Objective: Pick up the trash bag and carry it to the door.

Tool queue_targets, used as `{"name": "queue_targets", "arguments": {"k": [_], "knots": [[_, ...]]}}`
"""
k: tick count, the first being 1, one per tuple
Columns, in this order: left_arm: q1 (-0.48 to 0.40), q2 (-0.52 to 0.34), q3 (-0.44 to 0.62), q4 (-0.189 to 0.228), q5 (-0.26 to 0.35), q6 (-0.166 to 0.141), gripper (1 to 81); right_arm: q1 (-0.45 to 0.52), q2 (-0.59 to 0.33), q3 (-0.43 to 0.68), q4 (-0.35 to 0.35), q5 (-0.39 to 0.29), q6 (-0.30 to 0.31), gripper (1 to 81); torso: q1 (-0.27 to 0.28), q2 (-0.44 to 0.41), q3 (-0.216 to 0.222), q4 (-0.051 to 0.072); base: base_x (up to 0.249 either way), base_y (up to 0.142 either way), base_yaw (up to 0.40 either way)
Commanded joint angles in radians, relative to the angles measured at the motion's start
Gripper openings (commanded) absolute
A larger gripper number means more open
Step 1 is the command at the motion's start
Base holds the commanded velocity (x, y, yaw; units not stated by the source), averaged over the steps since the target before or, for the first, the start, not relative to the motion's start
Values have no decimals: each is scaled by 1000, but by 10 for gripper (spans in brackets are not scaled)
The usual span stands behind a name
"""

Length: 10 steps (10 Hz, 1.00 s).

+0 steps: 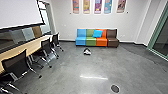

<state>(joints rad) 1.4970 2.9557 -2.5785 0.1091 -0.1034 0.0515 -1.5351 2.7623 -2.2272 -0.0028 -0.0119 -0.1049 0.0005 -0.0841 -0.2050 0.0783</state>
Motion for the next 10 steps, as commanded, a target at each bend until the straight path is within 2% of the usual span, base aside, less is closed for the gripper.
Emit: {"name": "queue_targets", "arguments": {"k": [1, 10], "knots": [[-25, -3, 11, 6, 56, 4, 811, 23, -11, 17, -8, -66, -3, 811, 0, 0, 0, 0, 186, 0, 0], [-24, 16, 11, -2, 57, 1, 811, 22, -13, 15, -10, -60, -4, 811, 0, 0, 0, 0, 202, 0, 0]]}}
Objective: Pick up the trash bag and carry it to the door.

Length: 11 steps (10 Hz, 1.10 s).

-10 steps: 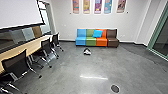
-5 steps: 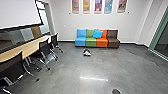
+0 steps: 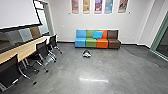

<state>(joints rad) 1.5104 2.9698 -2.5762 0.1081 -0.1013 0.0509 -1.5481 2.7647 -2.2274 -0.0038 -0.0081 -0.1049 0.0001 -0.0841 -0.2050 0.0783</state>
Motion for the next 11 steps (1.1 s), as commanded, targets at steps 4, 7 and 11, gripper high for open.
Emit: {"name": "queue_targets", "arguments": {"k": [4, 7, 11], "knots": [[-37, 3, 8, 1, 55, 1, 811, 25, -12, 25, -10, -61, -5, 811, 1, 0, 0, 0, 223, 0, 0], [-37, 3, 5, 8, 55, 3, 811, 21, -11, 25, -10, -59, -4, 811, 1, 0, 0, 0, 223, 0, 0], [-37, 2, 5, 8, 55, 3, 811, 19, -14, 22, -10, -59, -4, 811, 1, 0, 0, 0, 208, 0, 0]]}}
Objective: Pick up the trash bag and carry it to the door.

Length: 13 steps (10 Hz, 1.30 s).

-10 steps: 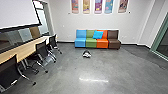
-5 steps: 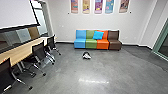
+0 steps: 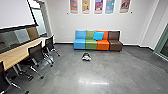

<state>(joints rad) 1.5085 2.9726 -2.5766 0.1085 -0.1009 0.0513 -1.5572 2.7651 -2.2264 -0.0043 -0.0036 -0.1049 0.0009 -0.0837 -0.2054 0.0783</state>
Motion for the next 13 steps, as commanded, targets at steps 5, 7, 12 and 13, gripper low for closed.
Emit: {"name": "queue_targets", "arguments": {"k": [5, 7, 12, 13], "knots": [[-35, -1, 6, 7, 55, 1, 811, 35, -11, 18, -10, -64, -4, 811, 0, 0, 0, 0, 199, 57, 0], [-35, -1, 6, 5, 55, 1, 811, 36, -9, 13, -10, -64, -4, 811, 0, 0, 0, 0, 194, 73, 0], [-35, 1, 7, 3, 55, 2, 811, 36, -5, 2, -8, -68, -4, 811, 0, 0, 0, 0, 193, 14, 0], [-35, 1, 9, 3, 55, 2, 811, 39, -3, 2, -8, -68, -4, 811, 0, 0, 0, 0, 191, 0, 0]]}}
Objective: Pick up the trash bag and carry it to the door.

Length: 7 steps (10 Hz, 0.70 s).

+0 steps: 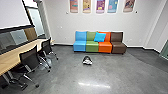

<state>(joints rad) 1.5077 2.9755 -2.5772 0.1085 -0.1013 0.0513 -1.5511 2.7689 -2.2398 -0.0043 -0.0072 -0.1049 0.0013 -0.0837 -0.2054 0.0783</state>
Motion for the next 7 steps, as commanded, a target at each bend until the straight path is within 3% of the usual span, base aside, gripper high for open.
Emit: {"name": "queue_targets", "arguments": {"k": [1, 7], "knots": [[-34, -2, 9, 3, 55, 2, 811, 33, -7, 14, -7, -65, -4, 811, 0, 0, 0, 0, 191, 0, 0], [-34, -1, 9, 2, 55, 2, 811, 25, 0, 5, -2, -62, -4, 811, 0, 0, 0, 0, 191, 0, 0]]}}
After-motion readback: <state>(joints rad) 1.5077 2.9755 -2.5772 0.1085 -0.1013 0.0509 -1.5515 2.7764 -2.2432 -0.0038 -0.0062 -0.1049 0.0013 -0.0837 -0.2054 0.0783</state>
